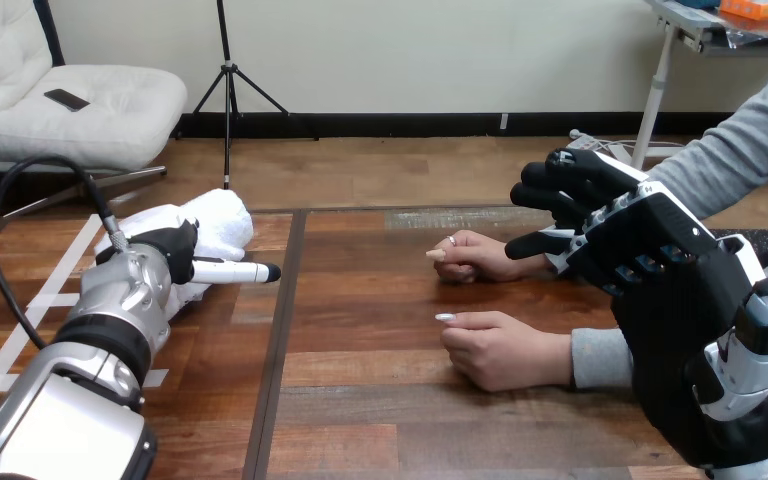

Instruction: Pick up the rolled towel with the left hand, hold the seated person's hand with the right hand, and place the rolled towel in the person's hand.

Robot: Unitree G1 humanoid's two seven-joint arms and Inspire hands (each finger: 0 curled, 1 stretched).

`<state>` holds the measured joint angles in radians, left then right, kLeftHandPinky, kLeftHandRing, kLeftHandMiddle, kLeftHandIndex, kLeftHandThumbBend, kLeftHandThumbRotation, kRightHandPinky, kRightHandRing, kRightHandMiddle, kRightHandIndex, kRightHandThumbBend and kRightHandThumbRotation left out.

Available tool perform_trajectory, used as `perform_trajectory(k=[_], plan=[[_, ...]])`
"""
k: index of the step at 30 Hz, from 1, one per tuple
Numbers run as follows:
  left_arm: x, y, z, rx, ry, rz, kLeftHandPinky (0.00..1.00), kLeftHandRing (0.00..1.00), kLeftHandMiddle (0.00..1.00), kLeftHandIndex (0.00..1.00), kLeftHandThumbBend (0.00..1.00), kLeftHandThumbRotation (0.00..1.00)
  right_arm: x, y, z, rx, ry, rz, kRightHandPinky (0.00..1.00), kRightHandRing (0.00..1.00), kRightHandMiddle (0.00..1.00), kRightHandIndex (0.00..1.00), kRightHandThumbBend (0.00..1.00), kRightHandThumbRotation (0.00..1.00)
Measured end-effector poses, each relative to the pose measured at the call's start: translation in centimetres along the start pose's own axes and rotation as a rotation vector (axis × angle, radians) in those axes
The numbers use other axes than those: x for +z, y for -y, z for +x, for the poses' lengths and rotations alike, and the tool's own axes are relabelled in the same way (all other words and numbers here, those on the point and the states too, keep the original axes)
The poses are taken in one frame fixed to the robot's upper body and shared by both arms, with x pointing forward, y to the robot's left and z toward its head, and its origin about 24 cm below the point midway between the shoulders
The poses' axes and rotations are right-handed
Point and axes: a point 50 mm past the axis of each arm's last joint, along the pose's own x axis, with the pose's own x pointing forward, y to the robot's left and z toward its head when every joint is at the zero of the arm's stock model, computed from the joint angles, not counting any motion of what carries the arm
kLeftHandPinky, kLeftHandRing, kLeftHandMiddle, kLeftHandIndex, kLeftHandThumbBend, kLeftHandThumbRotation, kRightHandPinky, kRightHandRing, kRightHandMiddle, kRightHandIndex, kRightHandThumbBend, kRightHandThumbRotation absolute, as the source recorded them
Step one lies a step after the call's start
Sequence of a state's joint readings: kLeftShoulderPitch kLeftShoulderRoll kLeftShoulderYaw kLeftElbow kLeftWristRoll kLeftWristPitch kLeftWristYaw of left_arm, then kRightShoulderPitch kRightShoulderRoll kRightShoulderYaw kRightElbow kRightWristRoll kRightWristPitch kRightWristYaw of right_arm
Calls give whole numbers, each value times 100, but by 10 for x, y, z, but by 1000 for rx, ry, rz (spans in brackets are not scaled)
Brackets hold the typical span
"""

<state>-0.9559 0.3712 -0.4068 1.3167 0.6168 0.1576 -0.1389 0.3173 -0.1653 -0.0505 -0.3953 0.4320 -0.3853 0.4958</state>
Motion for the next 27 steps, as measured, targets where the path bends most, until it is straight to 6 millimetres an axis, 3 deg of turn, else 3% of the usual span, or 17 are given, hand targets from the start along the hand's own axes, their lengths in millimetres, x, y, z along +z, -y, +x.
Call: perform_trajectory(k=[10, 19, 27], plan=[[1, -10, -1, 15, 26, -53, 74, 94, 100, 99, 95, 79, 0, 0, 2, 3, 7, -2, 65, 81, 81, 79, 90, 98], [5, -21, -5, 21, 77, -80, 79, 95, 100, 98, 95, 81, 0, 0, 2, 3, 7, -3, 64, 80, 80, 78, 90, 98], [10, -17, -10, -3, 131, -86, 86, 97, 100, 97, 93, 82, 0, 0, 2, 2, 5, -4, 64, 80, 80, 78, 89, 98]])
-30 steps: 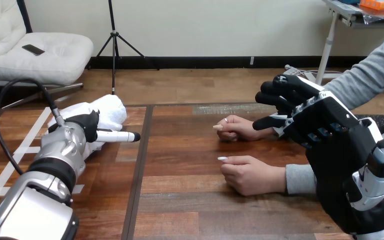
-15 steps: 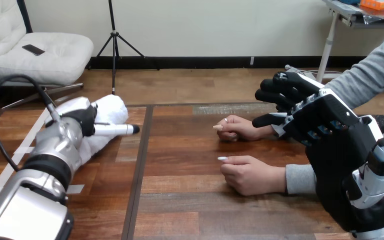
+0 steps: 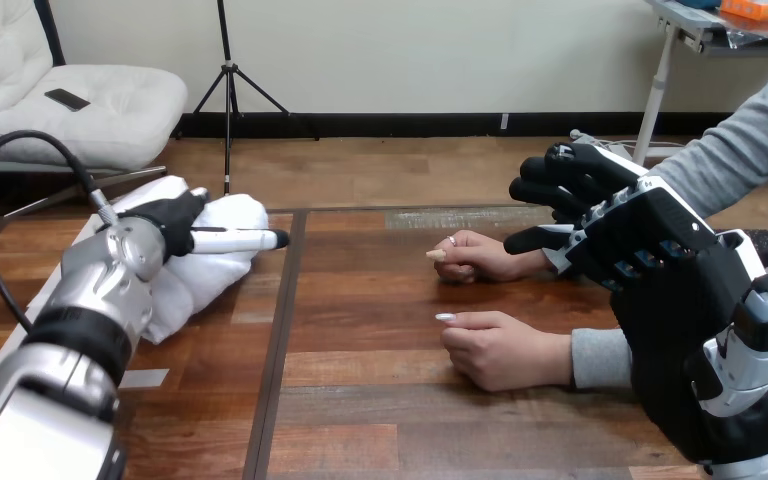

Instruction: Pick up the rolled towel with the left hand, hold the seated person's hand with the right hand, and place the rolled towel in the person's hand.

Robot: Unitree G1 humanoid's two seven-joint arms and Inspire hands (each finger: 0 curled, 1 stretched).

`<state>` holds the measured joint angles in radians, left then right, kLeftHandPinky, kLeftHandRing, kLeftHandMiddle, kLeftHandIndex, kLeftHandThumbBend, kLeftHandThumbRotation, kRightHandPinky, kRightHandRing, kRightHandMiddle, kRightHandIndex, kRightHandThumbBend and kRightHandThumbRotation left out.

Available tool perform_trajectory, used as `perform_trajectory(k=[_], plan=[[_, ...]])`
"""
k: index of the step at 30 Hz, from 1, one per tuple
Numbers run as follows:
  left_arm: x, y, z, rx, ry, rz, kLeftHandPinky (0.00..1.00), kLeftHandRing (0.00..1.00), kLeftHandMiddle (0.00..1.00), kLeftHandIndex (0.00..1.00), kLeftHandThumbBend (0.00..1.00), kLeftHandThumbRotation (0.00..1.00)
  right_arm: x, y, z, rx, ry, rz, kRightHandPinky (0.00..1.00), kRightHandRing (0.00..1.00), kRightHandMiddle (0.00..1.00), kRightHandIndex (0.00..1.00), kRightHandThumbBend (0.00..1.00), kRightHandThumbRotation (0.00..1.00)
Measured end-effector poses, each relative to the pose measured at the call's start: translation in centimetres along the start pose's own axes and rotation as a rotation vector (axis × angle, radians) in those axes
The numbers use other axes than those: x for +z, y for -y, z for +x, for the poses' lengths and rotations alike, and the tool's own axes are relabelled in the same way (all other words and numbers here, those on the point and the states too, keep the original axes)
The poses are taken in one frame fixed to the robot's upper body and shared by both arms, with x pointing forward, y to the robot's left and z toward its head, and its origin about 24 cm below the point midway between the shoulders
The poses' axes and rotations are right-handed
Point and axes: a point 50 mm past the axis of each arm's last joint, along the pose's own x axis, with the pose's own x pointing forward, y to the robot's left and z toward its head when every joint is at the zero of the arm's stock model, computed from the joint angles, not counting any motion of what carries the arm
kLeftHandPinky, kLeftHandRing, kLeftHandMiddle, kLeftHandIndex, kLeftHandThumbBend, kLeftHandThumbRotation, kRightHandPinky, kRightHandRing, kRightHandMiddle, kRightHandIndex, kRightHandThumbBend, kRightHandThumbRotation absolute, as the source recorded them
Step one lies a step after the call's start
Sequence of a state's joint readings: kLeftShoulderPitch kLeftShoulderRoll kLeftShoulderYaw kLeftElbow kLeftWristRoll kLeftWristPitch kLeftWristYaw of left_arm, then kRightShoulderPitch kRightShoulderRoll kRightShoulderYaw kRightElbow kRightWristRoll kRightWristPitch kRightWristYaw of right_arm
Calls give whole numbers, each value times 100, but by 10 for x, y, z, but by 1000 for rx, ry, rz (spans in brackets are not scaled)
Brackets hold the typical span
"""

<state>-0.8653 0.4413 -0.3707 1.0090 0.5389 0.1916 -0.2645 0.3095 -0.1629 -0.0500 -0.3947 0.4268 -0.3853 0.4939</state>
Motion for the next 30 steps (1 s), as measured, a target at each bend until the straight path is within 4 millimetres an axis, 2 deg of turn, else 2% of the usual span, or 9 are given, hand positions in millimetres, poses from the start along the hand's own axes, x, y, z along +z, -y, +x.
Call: perform_trajectory(k=[11, 30], plan=[[0, 13, -9, -41, 57, -23, 92, 99, 100, 97, 94, 85, -1, 0, -2, -3, -9, 1, 63, 80, 80, 78, 87, 98], [2, 36, -36, -113, 182, -64, 89, 96, 98, 96, 97, 85, -2, 0, -2, -6, -15, 3, 62, 81, 81, 79, 87, 97]])
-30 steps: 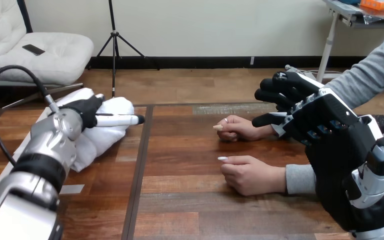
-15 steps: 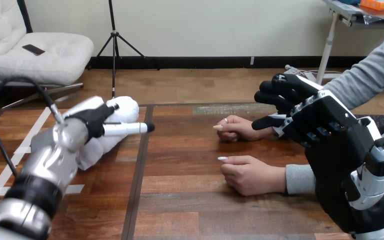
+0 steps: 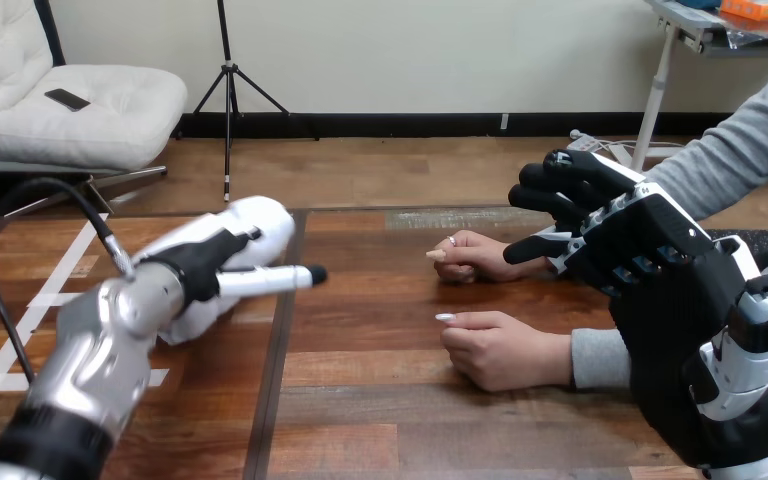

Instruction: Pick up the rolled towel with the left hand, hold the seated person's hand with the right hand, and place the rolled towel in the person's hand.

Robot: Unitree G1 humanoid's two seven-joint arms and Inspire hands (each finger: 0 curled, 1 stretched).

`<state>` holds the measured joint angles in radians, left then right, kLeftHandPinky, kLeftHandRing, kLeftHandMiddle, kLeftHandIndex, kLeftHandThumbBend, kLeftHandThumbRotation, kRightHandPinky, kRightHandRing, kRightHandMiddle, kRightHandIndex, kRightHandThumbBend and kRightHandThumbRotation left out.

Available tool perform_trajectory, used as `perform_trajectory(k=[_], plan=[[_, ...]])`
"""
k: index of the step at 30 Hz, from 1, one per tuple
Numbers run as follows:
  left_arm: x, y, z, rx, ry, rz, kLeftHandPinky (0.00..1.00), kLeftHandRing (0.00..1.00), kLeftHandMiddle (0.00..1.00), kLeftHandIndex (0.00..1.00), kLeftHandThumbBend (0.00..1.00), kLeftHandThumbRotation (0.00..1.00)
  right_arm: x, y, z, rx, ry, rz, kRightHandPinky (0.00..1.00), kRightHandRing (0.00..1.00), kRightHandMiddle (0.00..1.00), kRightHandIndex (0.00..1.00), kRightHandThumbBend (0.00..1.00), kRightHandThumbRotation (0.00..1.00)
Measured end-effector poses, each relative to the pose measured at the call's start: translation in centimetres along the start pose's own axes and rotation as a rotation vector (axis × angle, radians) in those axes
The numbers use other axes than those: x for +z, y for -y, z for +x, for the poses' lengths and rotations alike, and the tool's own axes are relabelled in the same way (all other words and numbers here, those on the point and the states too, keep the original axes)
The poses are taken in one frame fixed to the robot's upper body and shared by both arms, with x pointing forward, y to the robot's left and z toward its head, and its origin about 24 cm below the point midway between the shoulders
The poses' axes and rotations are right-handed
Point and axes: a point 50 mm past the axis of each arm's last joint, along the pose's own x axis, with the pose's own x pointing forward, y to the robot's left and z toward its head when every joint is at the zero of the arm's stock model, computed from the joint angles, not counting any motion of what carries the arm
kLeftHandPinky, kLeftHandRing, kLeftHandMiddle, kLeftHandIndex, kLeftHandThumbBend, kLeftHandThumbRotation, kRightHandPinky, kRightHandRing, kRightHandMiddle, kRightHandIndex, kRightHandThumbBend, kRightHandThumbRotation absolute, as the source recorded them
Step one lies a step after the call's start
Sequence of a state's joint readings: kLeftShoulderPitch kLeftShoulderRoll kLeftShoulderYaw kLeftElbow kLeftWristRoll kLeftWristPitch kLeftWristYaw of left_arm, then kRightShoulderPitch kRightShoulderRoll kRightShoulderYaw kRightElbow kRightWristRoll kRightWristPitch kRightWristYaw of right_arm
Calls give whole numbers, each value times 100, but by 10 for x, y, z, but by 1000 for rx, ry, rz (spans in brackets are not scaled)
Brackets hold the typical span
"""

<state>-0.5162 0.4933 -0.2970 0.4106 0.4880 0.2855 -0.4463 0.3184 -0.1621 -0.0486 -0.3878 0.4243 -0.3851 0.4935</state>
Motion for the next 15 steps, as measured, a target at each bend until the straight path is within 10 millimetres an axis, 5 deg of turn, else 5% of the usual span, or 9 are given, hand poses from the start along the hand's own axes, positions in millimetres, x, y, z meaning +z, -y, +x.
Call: perform_trajectory(k=[15], plan=[[9, 27, -19, -77, 103, -41, 93, 99, 100, 99, 94, 82, -1, 0, 1, -1, -1, -3, 61, 81, 81, 78, 87, 97]])
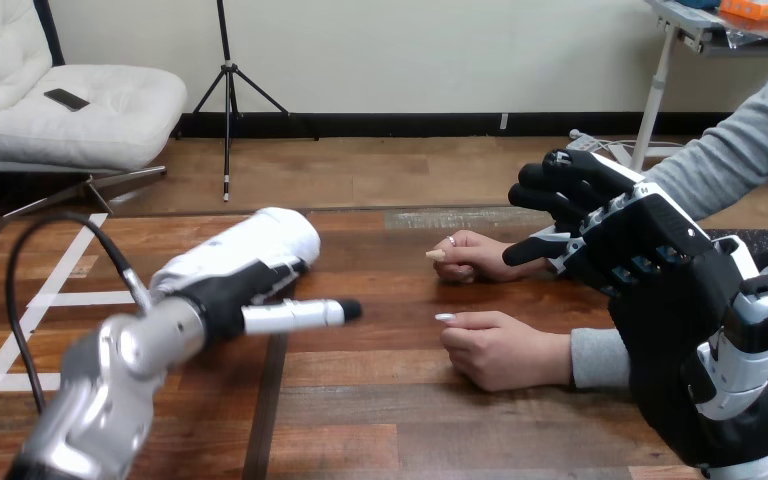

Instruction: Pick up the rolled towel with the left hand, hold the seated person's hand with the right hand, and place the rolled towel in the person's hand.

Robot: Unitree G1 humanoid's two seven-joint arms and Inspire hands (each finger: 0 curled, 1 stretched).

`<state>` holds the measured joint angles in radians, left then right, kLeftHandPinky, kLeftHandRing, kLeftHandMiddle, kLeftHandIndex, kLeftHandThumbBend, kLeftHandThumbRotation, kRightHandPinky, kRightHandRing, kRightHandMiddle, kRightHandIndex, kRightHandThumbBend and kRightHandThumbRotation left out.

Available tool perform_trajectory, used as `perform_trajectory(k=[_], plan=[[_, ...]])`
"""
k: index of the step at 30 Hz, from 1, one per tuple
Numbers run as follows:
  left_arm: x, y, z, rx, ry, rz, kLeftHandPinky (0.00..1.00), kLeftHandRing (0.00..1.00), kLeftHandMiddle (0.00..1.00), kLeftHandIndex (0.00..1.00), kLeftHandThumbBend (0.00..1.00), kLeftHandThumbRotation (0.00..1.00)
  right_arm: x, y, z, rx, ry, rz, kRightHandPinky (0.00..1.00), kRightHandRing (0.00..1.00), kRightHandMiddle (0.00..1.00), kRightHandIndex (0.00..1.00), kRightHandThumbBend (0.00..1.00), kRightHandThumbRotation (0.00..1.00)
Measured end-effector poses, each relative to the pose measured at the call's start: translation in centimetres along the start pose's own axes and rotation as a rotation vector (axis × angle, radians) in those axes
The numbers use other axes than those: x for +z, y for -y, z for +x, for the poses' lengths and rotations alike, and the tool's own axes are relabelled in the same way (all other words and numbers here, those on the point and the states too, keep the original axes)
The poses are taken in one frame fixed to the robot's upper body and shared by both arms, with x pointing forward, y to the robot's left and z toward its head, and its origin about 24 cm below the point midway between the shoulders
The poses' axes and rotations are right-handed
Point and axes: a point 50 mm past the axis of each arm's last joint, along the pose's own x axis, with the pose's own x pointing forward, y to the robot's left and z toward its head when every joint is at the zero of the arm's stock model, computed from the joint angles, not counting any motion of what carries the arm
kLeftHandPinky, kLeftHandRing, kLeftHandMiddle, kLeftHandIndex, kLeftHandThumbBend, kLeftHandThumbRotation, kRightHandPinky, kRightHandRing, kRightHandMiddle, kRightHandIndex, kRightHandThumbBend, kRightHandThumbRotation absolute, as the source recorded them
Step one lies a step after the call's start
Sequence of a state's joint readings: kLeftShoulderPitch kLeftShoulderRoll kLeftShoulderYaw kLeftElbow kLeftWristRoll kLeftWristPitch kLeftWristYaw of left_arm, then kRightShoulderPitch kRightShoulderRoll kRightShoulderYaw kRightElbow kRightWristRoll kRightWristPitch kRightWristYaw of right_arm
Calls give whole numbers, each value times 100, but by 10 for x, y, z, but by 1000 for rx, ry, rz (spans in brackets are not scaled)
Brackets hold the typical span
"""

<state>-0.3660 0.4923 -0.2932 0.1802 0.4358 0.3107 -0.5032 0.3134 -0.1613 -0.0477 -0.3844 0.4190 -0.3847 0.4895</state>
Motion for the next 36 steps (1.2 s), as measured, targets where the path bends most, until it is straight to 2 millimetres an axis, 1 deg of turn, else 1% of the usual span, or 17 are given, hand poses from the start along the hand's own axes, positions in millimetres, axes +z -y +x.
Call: perform_trajectory(k=[4, 8, 12, 19, 27, 36], plan=[[4, 2, -4, 6, 23, -5, 94, 100, 100, 100, 91, 80, 0, 0, 1, -1, 1, -3, 60, 80, 80, 78, 87, 97], [9, -1, -9, 28, 57, -22, 96, 100, 100, 100, 90, 79, 0, 0, 3, -4, 3, -4, 60, 80, 80, 78, 86, 97], [14, -9, -13, 75, 90, -31, 95, 100, 100, 100, 90, 80, 0, 0, 5, -4, 8, -9, 59, 80, 80, 78, 84, 98], [25, -29, -20, 180, 135, -28, 94, 100, 100, 100, 88, 80, 2, 1, 9, 2, 23, -17, 59, 80, 80, 78, 83, 98], [36, -48, -25, 258, 172, -20, 91, 97, 100, 100, 87, 81, 2, 1, 11, 8, 27, -20, 59, 80, 81, 79, 83, 99], [45, -58, -27, 289, 198, -5, 82, 93, 98, 99, 87, 79, 2, 1, 11, 7, 26, -21, 59, 80, 81, 79, 83, 99]])
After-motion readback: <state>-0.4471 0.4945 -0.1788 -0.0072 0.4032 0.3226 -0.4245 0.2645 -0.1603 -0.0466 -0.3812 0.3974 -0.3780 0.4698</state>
